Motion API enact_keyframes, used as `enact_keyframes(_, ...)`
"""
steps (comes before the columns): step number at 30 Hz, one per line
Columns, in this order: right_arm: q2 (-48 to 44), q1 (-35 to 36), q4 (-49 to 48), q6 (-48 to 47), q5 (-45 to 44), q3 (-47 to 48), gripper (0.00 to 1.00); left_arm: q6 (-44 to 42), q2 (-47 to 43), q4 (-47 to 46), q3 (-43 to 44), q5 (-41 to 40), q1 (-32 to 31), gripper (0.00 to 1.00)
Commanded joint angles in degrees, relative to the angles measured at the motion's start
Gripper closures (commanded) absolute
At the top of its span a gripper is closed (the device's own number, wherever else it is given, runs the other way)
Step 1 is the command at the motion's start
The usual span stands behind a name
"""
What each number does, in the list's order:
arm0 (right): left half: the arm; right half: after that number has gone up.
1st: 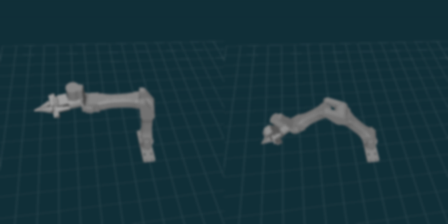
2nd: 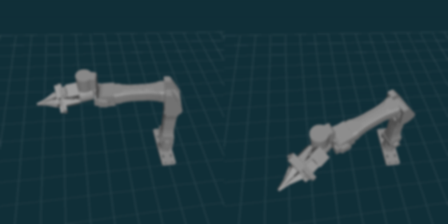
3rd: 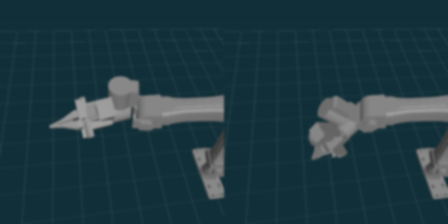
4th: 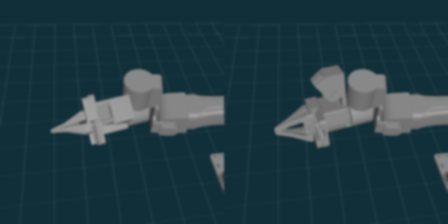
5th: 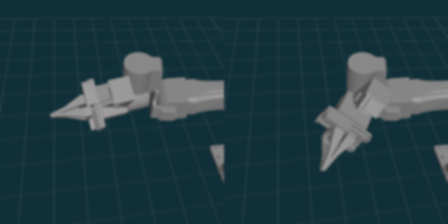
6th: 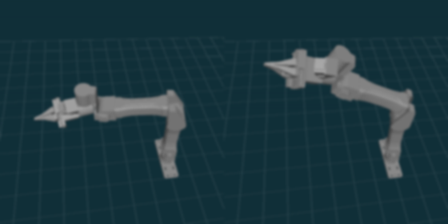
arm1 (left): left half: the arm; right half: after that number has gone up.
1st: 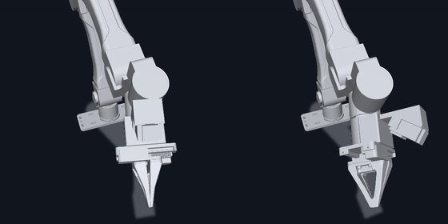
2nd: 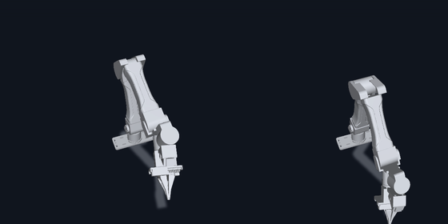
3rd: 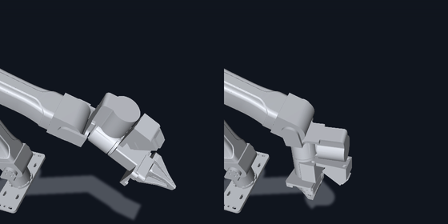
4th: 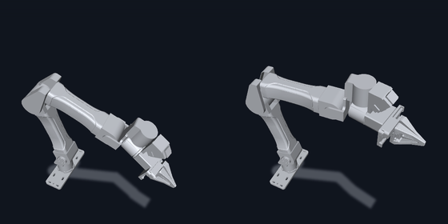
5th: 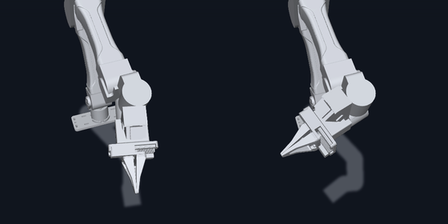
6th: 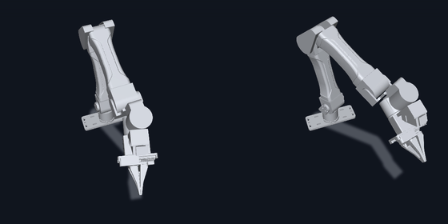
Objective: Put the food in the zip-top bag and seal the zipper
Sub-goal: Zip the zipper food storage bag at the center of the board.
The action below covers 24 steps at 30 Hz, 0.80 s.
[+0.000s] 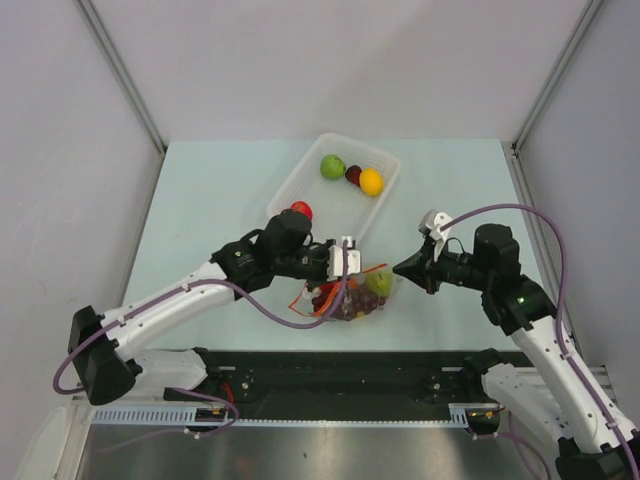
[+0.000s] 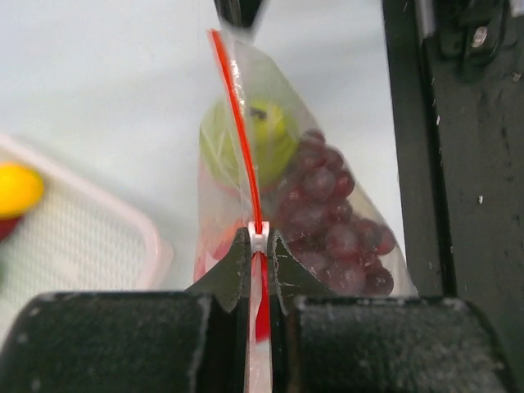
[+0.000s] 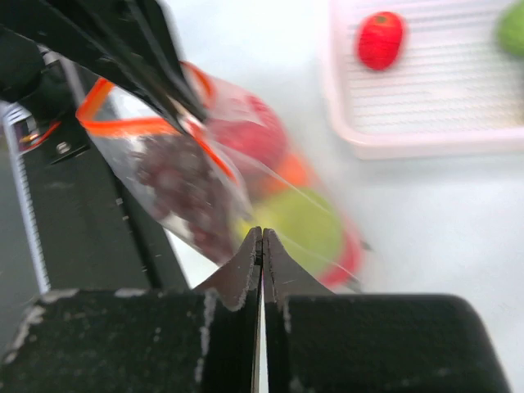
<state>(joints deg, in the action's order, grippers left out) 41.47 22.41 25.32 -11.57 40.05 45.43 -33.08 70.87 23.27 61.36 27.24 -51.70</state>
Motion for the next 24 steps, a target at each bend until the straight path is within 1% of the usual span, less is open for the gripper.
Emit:
enact_keyframes(1, -2.6, -4.5, -1.0, 0.4, -0.5, 1.1, 1.0, -1.1, -4.2, 9.7, -1.2, -3.2, 3.5, 0.98)
enact_keyframes(6, -3.5, -4.7, -0.3, -1.4, 0.4, -0.3, 1.0, -1.5, -3.9, 11.1, 1.9, -2.4, 4.1, 0.99)
enact_keyframes(7, -2.9, -4.6, -0.1, -2.0, 2.4, 0.4, 0.91, -1.5, -3.5, 11.4, 2.7, -0.9, 4.1, 1.0)
enact_keyframes(9, -2.0, -4.0, -0.4, -4.1, 3.9, 1.5, 0.66, -1.6, -2.1, 12.1, 5.7, 1.4, 4.1, 1.0)
enact_keyframes(10, -1.1, -3.4, -0.5, -5.2, 4.1, 2.2, 0.38, -1.7, -0.7, 12.5, 6.7, 3.2, 4.0, 1.0)
enact_keyframes(11, -0.5, -1.9, -0.9, -7.3, 3.5, 3.8, 0.29, -2.0, 0.2, 12.7, 8.6, 4.4, 4.0, 1.0)
enact_keyframes(12, 0.1, -0.8, -0.8, -8.9, 3.0, 4.6, 0.24, -2.1, 0.9, 12.8, 9.6, 5.2, 4.0, 1.0)
enact_keyframes(13, 0.7, 0.3, -0.5, -10.5, 2.3, 5.5, 0.15, -2.2, 2.6, 12.9, 10.4, 5.9, 4.0, 1.0)
enact_keyframes(15, 2.6, 3.8, 0.9, -15.0, 1.7, 8.0, 0.12, -2.7, 3.9, 12.8, 13.2, 8.1, 3.7, 1.0)
enact_keyframes(17, 4.0, 6.7, 1.7, -17.5, 0.5, 9.1, 0.11, -3.5, 5.9, 13.0, 15.0, 10.2, 3.3, 1.0)
enact_keyframes(20, 4.5, 8.4, 1.6, -20.8, -0.2, 9.2, 0.12, -4.4, 7.9, 13.0, 17.5, 11.3, 2.8, 1.0)
enact_keyframes(21, 4.9, 9.0, 1.5, -21.3, -0.1, 8.9, 0.13, -4.5, 8.4, 13.0, 18.2, 11.8, 2.7, 1.0)
enact_keyframes(23, 5.5, 9.8, 2.0, -23.0, 0.6, 8.9, 0.18, -4.8, 9.5, 13.2, 18.8, 12.6, 2.7, 1.0)
enact_keyframes(24, 6.4, 11.1, 2.0, -23.4, 0.3, 8.5, 0.22, -4.7, 9.7, 13.2, 18.8, 13.0, 2.7, 1.0)
